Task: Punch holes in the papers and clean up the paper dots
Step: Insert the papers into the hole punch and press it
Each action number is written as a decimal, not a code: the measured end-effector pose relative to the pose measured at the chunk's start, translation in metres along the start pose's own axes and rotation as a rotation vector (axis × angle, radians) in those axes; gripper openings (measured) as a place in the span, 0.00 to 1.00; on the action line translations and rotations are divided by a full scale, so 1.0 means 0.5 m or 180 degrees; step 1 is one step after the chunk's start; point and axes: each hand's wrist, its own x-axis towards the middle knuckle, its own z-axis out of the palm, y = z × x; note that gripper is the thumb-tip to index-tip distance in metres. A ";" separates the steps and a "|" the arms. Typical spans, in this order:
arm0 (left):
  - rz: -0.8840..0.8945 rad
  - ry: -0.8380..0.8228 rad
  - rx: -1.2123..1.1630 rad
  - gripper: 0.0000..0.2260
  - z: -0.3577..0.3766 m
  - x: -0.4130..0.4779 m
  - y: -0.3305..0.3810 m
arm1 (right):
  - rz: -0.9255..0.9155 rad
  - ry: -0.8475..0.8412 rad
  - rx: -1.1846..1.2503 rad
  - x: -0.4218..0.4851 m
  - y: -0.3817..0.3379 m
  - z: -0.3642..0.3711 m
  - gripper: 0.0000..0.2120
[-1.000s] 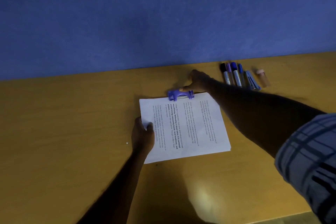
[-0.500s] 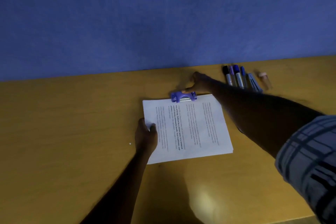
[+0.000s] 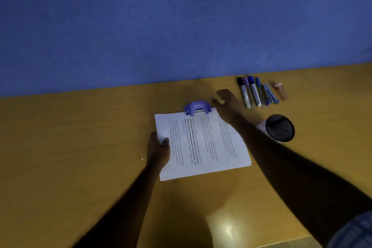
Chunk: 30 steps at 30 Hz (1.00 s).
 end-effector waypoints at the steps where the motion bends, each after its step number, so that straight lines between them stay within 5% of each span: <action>1: 0.0044 -0.0037 0.0029 0.14 -0.001 -0.004 -0.003 | -0.0046 0.0015 -0.0057 -0.030 0.016 -0.002 0.22; 14: 0.0028 -0.0148 -0.0254 0.14 -0.018 -0.049 -0.038 | -0.0129 -0.0534 -0.0948 -0.191 0.116 0.000 0.34; 17: 0.0006 -0.0156 -0.0394 0.15 -0.026 -0.061 -0.052 | -0.0180 -0.0229 -0.0688 -0.239 0.111 -0.003 0.29; 19: 0.0013 -0.0146 -0.0468 0.16 -0.031 -0.069 -0.058 | -0.0135 0.0186 -0.0403 -0.283 0.107 -0.002 0.17; 20: 0.0014 -0.0137 -0.0511 0.16 -0.036 -0.076 -0.057 | 0.0053 0.0333 -0.0242 -0.311 0.108 -0.003 0.11; 22: 0.0007 -0.0133 -0.0540 0.15 -0.039 -0.086 -0.059 | 0.0748 0.0283 0.0186 -0.366 0.116 0.000 0.20; 25: 0.0016 -0.0105 -0.0615 0.16 -0.044 -0.106 -0.059 | 0.1773 -0.0428 0.0958 -0.467 0.118 0.015 0.28; 30: -0.0129 -0.0050 -0.0701 0.15 -0.040 -0.133 -0.060 | 0.2514 -0.0693 0.2448 -0.546 0.110 0.040 0.26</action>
